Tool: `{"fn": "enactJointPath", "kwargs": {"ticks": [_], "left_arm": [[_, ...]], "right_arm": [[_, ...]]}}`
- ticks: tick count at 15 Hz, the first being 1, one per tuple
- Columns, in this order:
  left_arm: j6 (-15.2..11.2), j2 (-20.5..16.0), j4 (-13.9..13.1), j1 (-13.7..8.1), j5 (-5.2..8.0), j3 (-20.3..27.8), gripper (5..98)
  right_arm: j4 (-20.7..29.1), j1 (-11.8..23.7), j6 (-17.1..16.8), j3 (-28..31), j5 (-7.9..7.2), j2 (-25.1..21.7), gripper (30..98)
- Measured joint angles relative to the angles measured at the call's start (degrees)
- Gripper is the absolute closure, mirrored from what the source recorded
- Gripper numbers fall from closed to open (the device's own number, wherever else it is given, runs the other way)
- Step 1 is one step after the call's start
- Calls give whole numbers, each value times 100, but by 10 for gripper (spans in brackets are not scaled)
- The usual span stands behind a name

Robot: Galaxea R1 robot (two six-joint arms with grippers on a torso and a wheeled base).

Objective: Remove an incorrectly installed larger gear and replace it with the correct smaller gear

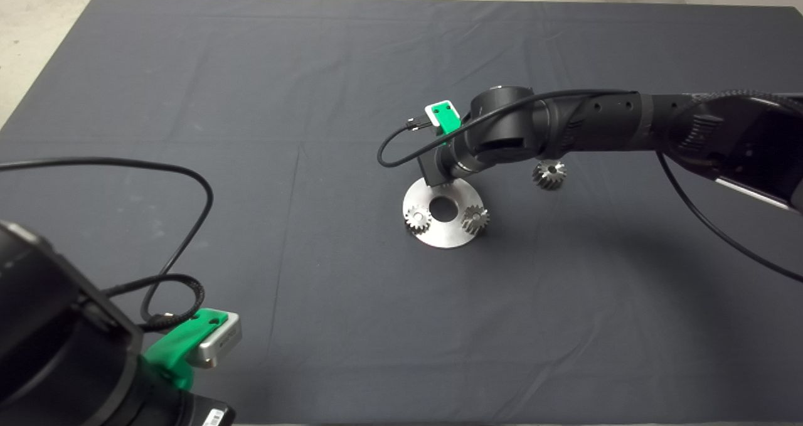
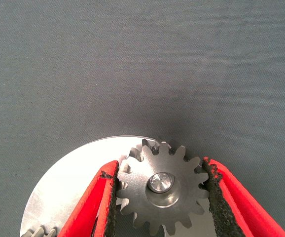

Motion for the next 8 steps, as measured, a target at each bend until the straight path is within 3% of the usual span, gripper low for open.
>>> {"fn": "enactJointPath", "kwargs": {"ticks": [8], "left_arm": [[0,0,0,0,0,0,54]], "right_arm": [[9,2,0,2,6,-17,844]]}}
